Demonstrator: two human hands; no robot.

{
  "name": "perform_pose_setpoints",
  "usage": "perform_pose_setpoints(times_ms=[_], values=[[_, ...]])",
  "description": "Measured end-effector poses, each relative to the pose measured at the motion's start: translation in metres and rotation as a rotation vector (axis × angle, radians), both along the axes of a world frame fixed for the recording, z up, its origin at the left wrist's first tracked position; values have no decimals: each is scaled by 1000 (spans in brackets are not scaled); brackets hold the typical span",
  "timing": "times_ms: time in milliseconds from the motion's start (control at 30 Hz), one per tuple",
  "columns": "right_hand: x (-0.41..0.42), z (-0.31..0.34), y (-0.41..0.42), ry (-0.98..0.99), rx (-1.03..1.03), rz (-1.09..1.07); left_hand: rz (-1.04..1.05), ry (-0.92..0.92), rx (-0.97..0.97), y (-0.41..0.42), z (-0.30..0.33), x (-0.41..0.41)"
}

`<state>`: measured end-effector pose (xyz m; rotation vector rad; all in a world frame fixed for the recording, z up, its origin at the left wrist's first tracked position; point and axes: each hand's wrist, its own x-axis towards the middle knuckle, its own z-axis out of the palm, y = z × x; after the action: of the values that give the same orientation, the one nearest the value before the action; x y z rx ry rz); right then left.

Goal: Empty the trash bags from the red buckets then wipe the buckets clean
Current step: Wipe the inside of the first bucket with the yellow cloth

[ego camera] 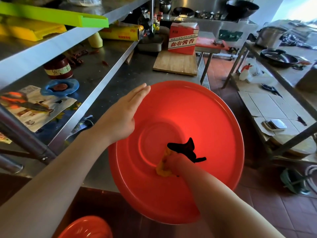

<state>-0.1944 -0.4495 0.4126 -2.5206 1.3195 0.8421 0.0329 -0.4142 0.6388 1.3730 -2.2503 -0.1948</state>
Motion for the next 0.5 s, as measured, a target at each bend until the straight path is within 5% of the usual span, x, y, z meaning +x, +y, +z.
perform_pose_setpoints(times_ms=[100, 200, 333, 500], values=[[5, 6, 0, 63, -13, -49, -26, 4, -8, 0, -2, -1], [3, 3, -5, -82, -30, -62, -25, 13, 3, 1, -1, -3], [7, 23, 5, -272, -153, -415, -30, 38, 2, -1, -1, -2], [-12, 20, -17, 283, -187, 32, -46, 33, 1, 0, -1, -5]])
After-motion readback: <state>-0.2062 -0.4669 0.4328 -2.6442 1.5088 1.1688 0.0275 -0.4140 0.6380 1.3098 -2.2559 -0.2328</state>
